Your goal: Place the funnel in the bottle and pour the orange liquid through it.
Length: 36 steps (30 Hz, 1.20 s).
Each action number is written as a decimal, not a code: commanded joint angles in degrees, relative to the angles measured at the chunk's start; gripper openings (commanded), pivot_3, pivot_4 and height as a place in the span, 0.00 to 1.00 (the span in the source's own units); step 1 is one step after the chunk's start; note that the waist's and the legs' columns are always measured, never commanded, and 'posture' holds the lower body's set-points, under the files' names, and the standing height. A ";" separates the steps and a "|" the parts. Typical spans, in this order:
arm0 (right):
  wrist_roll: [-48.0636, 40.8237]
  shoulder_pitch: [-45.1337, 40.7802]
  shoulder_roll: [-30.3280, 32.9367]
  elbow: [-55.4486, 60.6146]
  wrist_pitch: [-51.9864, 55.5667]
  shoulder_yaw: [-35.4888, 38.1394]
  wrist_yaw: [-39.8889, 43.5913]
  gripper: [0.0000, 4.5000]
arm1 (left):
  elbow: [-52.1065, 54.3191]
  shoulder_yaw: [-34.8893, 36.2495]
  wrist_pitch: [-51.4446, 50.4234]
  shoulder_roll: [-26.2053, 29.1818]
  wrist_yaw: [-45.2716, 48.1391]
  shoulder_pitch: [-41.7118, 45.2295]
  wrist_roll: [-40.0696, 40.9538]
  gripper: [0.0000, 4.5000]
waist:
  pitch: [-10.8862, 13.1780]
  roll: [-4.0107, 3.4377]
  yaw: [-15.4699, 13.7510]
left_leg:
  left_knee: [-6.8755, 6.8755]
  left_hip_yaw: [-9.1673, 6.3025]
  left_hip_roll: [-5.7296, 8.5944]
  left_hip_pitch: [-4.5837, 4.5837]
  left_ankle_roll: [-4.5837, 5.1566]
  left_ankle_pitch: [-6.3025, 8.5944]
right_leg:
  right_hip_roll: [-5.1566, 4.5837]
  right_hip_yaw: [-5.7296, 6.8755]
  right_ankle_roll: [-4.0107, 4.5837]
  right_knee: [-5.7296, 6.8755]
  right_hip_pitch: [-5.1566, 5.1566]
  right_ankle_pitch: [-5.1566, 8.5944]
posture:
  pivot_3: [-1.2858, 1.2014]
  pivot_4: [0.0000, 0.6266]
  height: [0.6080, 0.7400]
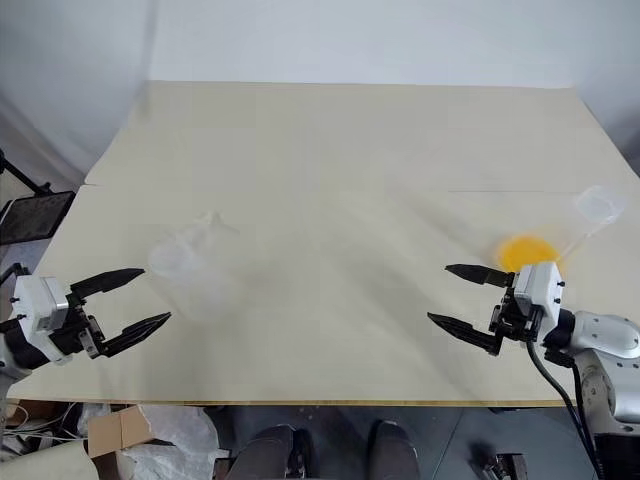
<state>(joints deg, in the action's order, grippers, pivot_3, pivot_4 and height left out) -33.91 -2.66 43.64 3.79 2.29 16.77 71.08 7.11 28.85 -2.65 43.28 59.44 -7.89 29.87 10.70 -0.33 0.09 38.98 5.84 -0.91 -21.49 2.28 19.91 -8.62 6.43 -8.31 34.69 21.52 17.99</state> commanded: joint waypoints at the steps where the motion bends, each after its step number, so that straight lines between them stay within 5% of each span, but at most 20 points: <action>1: -0.15 -0.25 -0.12 -0.02 -1.12 1.49 -0.15 0.99 | 1.18 0.64 -0.19 -0.95 -1.97 1.05 1.10 1.00 | 0.00 0.00 0.01 | 0.00 0.00 0.00 0.00 0.00 0.00 | 0.00 0.00 0.00 0.00 0.00 0.00 | 0.52 0.24 1.00; 29: -4.01 -14.10 -9.44 8.46 6.42 -7.73 -5.94 0.99 | -7.76 11.24 3.42 -12.26 -6.61 -10.65 5.18 1.00 | 0.00 0.05 -0.11 | 0.06 -0.01 0.01 0.05 0.07 0.09 | -0.06 0.00 0.00 0.10 0.00 0.00 | 0.52 0.24 1.00; 36: -2.61 -11.30 -7.71 8.19 5.64 -6.46 -4.84 0.99 | 2.73 6.14 -4.73 -10.64 -6.41 -8.69 10.47 1.00 | -0.01 0.05 -0.18 | 0.06 -0.05 -0.02 0.06 0.03 0.17 | -0.08 -0.06 0.00 0.09 0.00 0.00 | 0.52 0.24 1.00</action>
<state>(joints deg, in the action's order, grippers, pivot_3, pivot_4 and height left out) -36.42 -14.74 34.75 11.20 8.80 8.02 65.75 5.88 35.58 -5.82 31.64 52.70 -17.02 38.01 10.70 -0.28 -0.09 39.04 5.75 -0.91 -21.44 2.32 20.08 -8.72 6.34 -8.31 34.80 21.50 17.99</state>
